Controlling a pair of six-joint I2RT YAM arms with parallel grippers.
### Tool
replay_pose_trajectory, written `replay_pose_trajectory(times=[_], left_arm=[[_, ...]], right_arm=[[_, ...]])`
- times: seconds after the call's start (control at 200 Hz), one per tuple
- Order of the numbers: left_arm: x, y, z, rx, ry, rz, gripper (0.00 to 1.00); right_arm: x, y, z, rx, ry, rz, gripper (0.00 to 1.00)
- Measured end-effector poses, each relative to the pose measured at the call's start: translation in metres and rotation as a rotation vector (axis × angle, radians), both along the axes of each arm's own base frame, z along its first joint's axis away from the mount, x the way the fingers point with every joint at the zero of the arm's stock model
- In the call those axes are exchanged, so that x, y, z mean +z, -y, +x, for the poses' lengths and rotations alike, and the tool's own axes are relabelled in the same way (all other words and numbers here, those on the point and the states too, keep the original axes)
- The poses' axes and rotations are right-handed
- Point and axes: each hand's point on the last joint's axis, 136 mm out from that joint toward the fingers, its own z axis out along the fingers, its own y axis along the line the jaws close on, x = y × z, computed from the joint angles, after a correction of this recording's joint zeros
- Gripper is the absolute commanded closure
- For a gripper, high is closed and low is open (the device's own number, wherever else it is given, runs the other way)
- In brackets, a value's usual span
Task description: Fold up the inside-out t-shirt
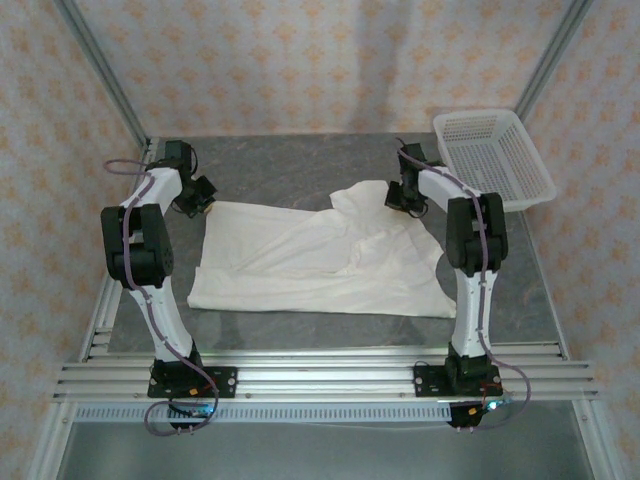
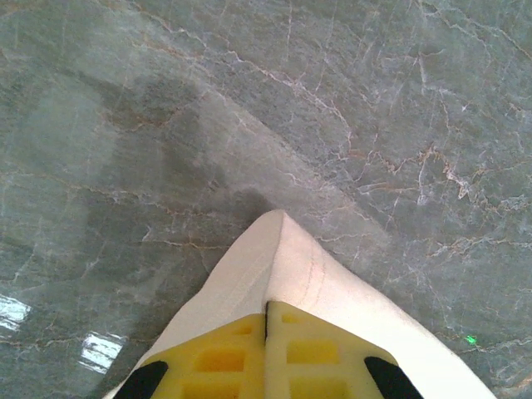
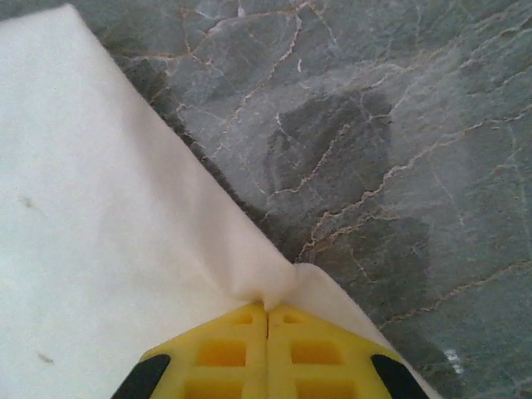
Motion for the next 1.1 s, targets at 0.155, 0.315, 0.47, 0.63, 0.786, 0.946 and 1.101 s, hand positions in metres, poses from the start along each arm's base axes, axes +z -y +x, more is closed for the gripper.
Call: replay_pose_trajectory(times=[0.155,0.315,0.47,0.63,0.786,0.946,1.101], left_arm=[[0.002,-0.013,-0.012,0.034,-0.017,-0.003,1.00],[0.012,-0.041,-0.026,0.101,-0.011,-0.003,1.00],[0.013,-0.039,-0.027,0.100,-0.008,-0.021,1.00],[0.013,-0.034,-0.026,0.088,-0.005,-0.039,1.00],[0.014,-0.031,-0.025,0.082,-0.001,-0.053,1.00],[0.017,-0.032,-0.024,0.084,0.006,-0.049,1.00],[0.029,-0.032,-0.040,0.104,0.022,-0.044,1.00]], right_arm=[[0.005,0.019,-0.001,-0.050,0.025,-0.053,1.00],[0.023,0.049,-0.009,-0.127,0.050,-0.051,1.00],[0.026,0.051,-0.006,-0.149,0.065,-0.022,1.00],[0.027,0.042,-0.007,-0.140,0.060,0.019,1.00],[0.044,0.035,0.005,-0.139,0.091,0.059,1.00],[0.068,0.034,0.021,-0.149,0.149,0.077,1.00],[0.065,0.040,0.001,-0.180,0.133,0.064,1.00]])
